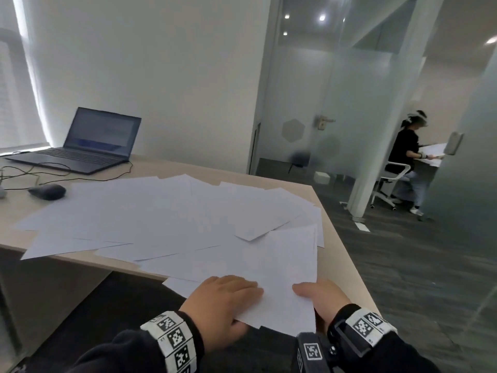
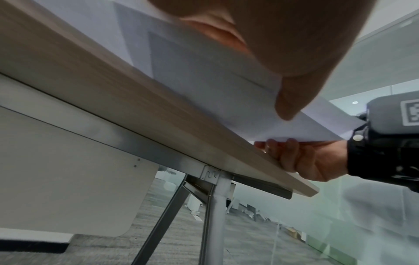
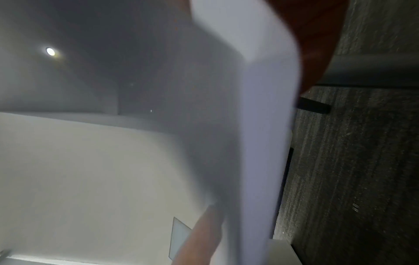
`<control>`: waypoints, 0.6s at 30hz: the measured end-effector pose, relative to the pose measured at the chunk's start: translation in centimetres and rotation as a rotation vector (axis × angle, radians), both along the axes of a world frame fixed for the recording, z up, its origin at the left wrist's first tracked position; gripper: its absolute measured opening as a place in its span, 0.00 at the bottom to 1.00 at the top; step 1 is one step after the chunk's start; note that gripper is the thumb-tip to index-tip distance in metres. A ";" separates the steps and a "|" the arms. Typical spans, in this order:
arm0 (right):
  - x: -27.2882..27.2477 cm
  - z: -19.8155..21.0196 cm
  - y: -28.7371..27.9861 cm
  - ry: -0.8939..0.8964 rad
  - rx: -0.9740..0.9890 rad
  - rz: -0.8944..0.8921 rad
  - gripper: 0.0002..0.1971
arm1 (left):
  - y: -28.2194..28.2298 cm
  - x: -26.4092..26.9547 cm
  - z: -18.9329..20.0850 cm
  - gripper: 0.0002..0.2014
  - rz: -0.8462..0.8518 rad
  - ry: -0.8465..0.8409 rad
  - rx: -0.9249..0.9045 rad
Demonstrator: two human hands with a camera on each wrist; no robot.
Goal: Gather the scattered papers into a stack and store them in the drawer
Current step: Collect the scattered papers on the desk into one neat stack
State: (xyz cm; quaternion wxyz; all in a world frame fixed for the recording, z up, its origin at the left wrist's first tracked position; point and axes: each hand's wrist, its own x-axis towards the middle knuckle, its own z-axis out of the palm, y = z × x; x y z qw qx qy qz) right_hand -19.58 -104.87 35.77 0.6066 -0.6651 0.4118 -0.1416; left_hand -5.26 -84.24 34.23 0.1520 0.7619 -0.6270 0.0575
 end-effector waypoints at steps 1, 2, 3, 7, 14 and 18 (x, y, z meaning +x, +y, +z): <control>-0.2 0.0 -0.2 -0.001 -0.009 -0.026 0.05 | 0.1 0.3 0.1 0.35 0.053 -0.009 0.032; -0.3 0.0 -0.4 -0.009 -0.009 -0.058 0.05 | 0.3 0.6 0.3 0.37 0.116 0.013 0.095; -0.5 -0.1 -0.6 -0.022 -0.007 -0.088 0.06 | 0.5 1.0 0.4 0.39 0.184 0.036 0.143; -0.6 -0.7 -1.5 -0.067 -0.034 -0.162 0.07 | 1.3 2.9 0.4 0.42 0.377 0.051 0.172; -0.5 -0.4 -1.3 -0.075 0.023 -0.143 0.07 | 1.3 3.3 0.0 0.29 0.290 0.012 0.103; -0.7 -0.4 -1.0 -0.029 0.045 -0.093 0.06 | 1.4 3.0 -0.4 0.31 0.269 -0.052 0.095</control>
